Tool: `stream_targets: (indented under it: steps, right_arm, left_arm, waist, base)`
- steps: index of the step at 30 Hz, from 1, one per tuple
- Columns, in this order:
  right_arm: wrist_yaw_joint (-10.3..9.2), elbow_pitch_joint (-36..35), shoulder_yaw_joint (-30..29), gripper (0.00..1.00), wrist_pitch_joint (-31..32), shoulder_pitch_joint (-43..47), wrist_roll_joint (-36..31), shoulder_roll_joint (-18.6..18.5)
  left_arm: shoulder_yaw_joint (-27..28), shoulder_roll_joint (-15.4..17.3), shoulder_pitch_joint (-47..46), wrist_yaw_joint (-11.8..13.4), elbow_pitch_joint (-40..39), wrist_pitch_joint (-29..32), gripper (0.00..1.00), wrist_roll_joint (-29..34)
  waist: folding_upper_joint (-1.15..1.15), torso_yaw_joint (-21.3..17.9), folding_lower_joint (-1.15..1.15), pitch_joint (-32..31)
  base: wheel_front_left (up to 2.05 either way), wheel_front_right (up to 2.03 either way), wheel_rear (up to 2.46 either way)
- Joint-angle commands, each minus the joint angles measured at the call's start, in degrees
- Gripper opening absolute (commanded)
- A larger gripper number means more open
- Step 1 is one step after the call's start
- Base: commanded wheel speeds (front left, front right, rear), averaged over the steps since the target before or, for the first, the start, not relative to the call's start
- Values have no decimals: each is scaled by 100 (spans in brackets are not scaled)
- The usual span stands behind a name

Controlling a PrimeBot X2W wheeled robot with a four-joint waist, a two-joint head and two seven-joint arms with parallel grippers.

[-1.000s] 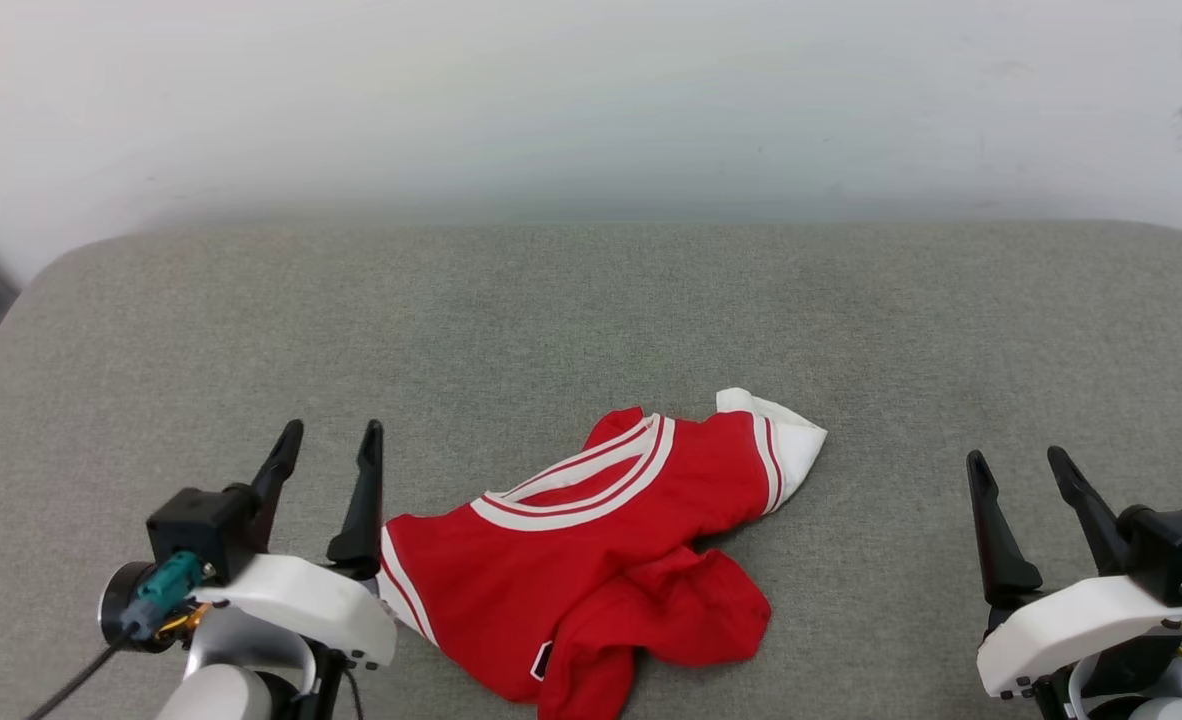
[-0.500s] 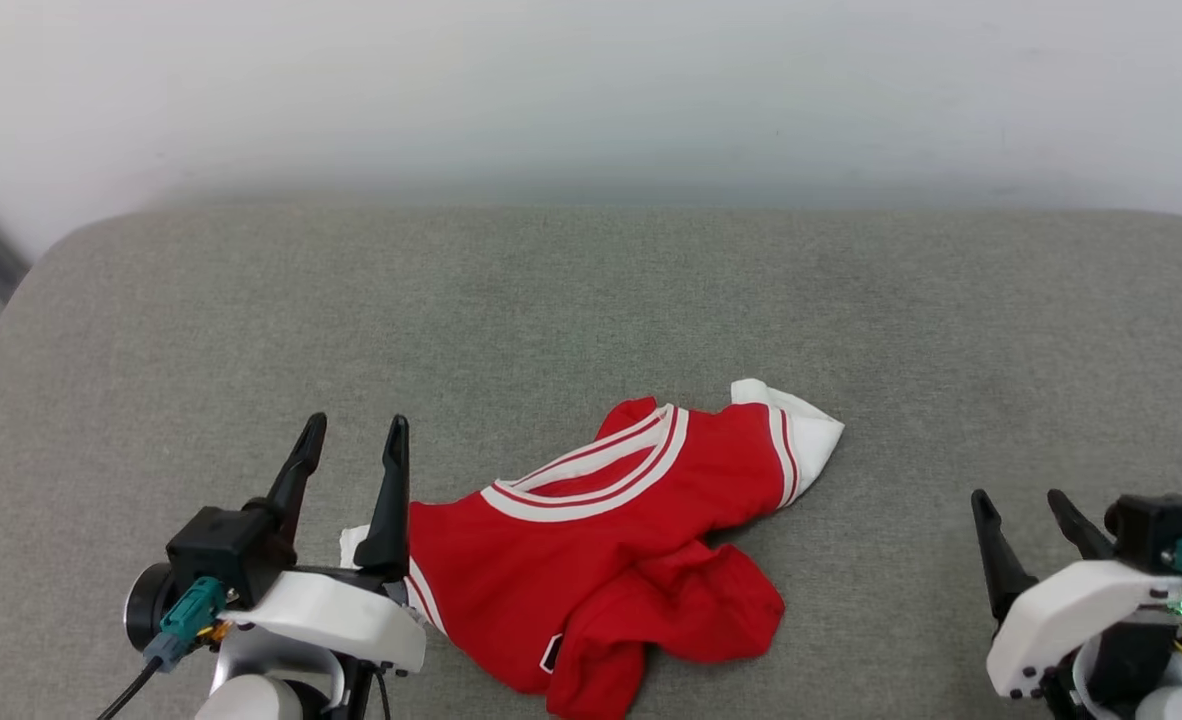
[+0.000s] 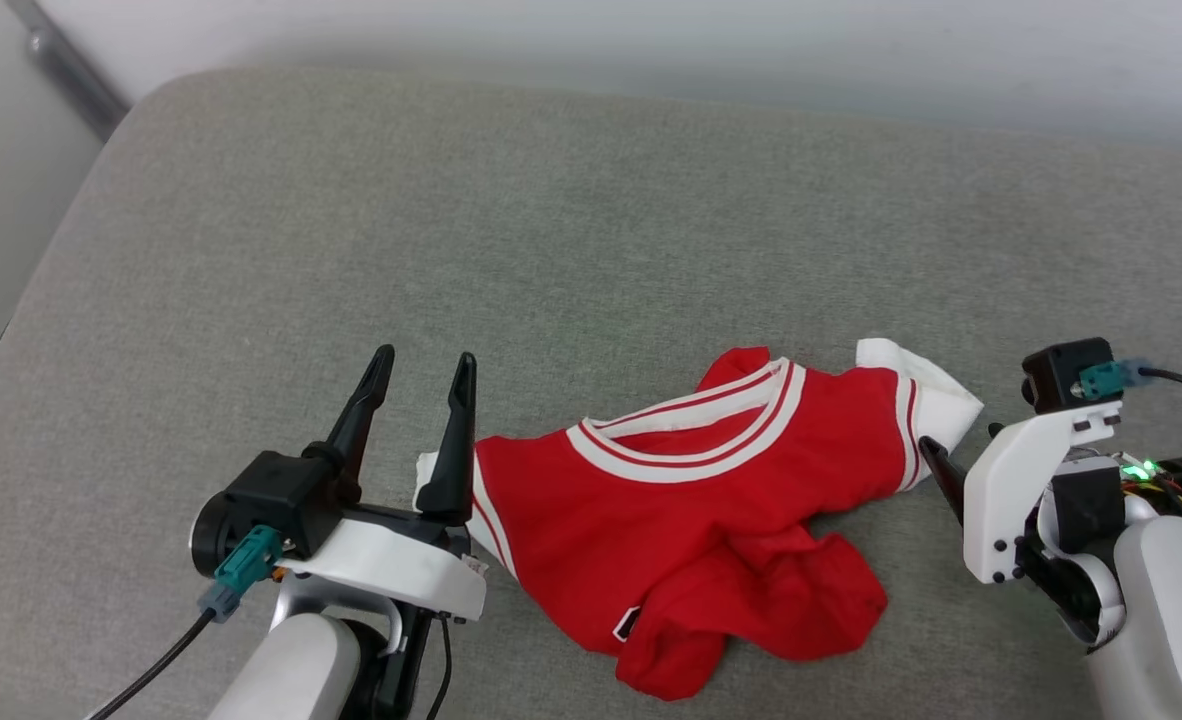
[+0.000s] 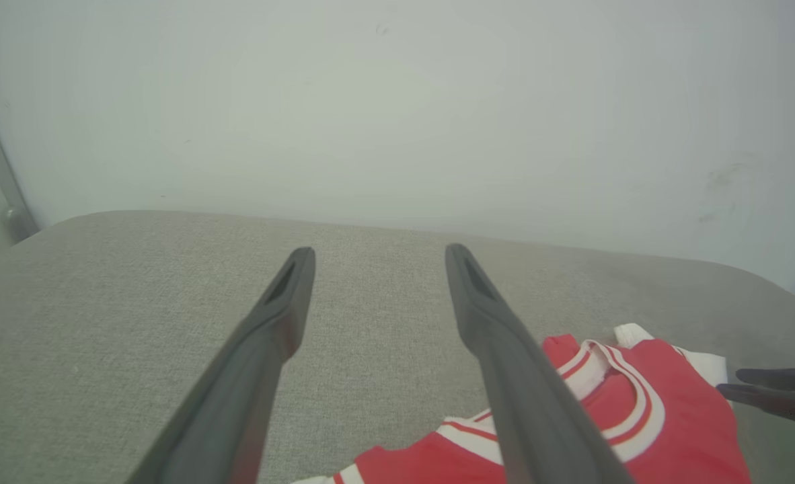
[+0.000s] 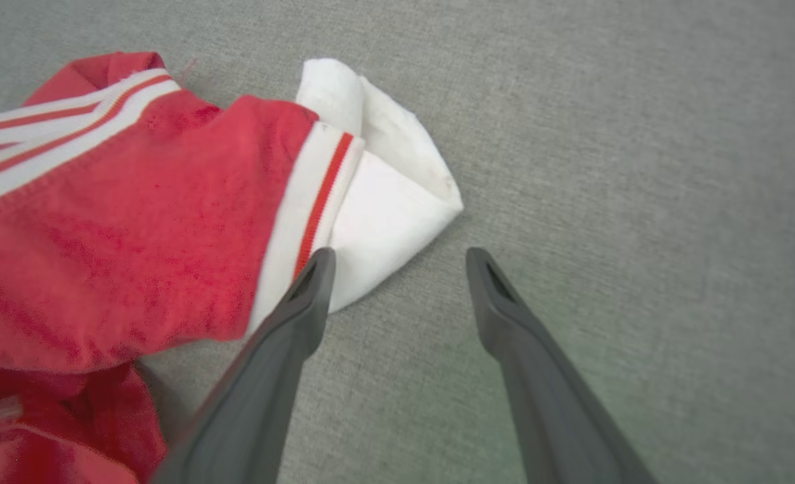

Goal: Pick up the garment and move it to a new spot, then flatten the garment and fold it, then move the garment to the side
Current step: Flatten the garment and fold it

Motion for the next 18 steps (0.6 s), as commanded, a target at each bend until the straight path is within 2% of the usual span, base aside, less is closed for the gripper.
stream_targets:
  steps: [1,9,10,11,14,18]
  right_arm:
    - [-4,112,98,100,50,-160,74,-79]
    - [-5,1220,454,100,476,-407,344,-192]
    - [-5,1338,476,37,538,-391,403,-173]
    - [-4,1412,513,0,563,-390,446,-163]
    - [-4,1378,531,0,367,-532,526,-205]
    - [-7,940,343,0,-75,-805,488,-362]
  left_arm:
    - [-13,-41,-103,-34,44,-39,100,17]
    - [-25,-157,-258,-145,332,-125,100,55]
    - [-23,-165,-262,-156,358,-136,100,54]
    - [-18,-169,-259,-163,385,-142,100,50]
    - [19,-142,-176,-149,451,-147,100,41]
    - [67,-68,-27,-109,497,-133,100,10]
  waist:
    - [0,258,0,252]
    - [0,443,0,412]
    - [0,445,0,402]
    - [0,440,0,384]
    - [0,366,0,289]
    - [0,175,0,96]
  base:
    - [0,0,0]
    - [0,0,0]
    - [0,0,0]
    - [0,0,0]
    - [0,0,0]
    - [0,0,0]
